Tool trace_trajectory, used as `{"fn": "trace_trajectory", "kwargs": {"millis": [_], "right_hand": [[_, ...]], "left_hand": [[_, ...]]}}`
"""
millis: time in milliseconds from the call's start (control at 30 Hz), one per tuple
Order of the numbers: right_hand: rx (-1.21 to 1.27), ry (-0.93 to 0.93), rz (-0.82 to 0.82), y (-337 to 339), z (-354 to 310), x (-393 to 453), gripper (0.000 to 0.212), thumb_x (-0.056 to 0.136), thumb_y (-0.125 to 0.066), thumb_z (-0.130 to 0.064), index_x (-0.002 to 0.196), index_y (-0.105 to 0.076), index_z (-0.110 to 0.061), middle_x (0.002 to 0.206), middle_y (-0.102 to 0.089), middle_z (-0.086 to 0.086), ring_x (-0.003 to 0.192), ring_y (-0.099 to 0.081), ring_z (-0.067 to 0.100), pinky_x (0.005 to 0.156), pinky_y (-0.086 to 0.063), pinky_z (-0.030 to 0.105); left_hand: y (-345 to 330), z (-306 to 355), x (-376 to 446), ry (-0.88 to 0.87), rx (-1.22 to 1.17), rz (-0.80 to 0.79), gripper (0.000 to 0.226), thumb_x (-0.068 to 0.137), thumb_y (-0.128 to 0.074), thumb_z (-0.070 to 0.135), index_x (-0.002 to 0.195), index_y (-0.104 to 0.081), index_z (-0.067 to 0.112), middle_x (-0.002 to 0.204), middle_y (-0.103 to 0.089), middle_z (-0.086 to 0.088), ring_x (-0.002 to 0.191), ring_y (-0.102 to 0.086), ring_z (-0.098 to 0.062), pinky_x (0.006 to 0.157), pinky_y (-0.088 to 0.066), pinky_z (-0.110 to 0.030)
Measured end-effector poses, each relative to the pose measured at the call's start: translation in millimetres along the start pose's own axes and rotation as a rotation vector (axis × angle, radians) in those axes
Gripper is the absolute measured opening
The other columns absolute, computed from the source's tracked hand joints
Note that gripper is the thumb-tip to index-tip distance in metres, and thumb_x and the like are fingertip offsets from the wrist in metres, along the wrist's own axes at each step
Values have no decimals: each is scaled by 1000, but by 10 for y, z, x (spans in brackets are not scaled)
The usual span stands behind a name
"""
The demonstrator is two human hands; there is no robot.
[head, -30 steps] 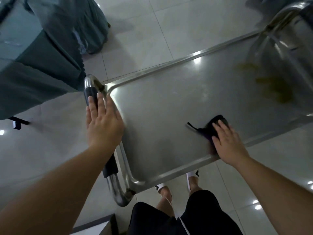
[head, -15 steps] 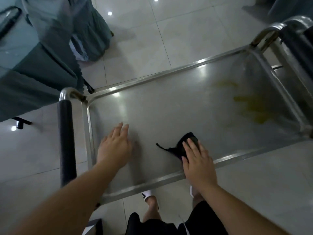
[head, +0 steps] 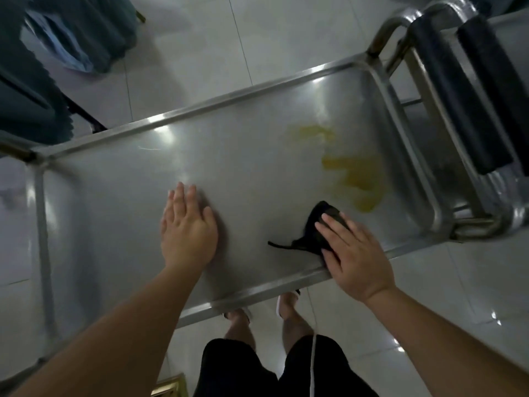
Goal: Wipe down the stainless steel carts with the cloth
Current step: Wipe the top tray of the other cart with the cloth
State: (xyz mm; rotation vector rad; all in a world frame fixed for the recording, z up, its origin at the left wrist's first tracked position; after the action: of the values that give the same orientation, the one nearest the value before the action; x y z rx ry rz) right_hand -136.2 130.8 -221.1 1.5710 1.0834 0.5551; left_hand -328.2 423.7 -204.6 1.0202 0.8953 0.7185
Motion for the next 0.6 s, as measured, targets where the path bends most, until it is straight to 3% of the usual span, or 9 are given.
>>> {"fn": "trace_trajectory", "kwargs": {"millis": [100, 200, 300, 400, 467, 600], "right_hand": [[32, -81, 20, 245, 648, -32, 55, 104, -41, -42, 156, -49, -27, 165, -41, -5, 154, -35, 30, 119, -37, 59], [62, -288, 105, 510, 1218, -21, 57, 104, -38, -41, 153, -52, -17, 164, -43, 5, 150, -38, 37, 121, -32, 57], [45, -480, 182, 571, 1362, 78, 58, 105, -36, -39, 155, -50, -13, 167, -39, 9, 155, -30, 37, 126, -26, 56], [92, -782, 283, 492, 1110, 186, 58, 107, -32, -42, 160, -41, -19, 172, -29, 3, 159, -21, 33, 128, -19, 57], [136, -884, 324, 387, 739, 290, 58, 107, -32, -41, 161, -40, -20, 172, -27, 2, 159, -21, 33, 128, -19, 58], [123, -582, 237, 45, -507, 601, 59, 105, -40, -41, 160, -44, -21, 171, -32, 0, 157, -26, 34, 125, -24, 52]], "left_hand": [[-14, -129, 126, 49, 29, 80, 62, 109, -31, 47, 167, -16, 30, 178, -9, 2, 163, -5, -19, 131, -7, -44], [-90, -246, 206, 83, 26, 100, 66, 107, -25, 51, 168, -18, 28, 178, -12, 1, 164, -6, -20, 132, -6, -44], [-173, -277, 203, 93, 1, 141, 69, 104, -27, 51, 168, -17, 28, 178, -13, 3, 163, -5, -16, 132, -3, -41], [-187, -279, 203, 92, -12, 168, 70, 102, -29, 50, 168, -20, 28, 177, -15, 3, 163, -6, -15, 132, -2, -39], [-188, -287, 206, 92, -13, 179, 71, 101, -31, 48, 168, -21, 28, 177, -16, 3, 163, -6, -16, 132, -2, -39], [-215, -305, 207, 86, -20, 191, 71, 101, -33, 47, 168, -22, 28, 177, -16, 4, 163, -7, -15, 132, -3, -40]]}}
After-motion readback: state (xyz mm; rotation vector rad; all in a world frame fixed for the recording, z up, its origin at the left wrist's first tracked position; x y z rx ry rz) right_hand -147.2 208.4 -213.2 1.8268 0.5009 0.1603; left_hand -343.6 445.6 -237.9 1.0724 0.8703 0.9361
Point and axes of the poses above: each hand's wrist, its own x-axis towards the middle knuckle, its own y-axis out of the back of the hand, z = x × y, the point moved 5 cm from there along x, towards the middle knuckle
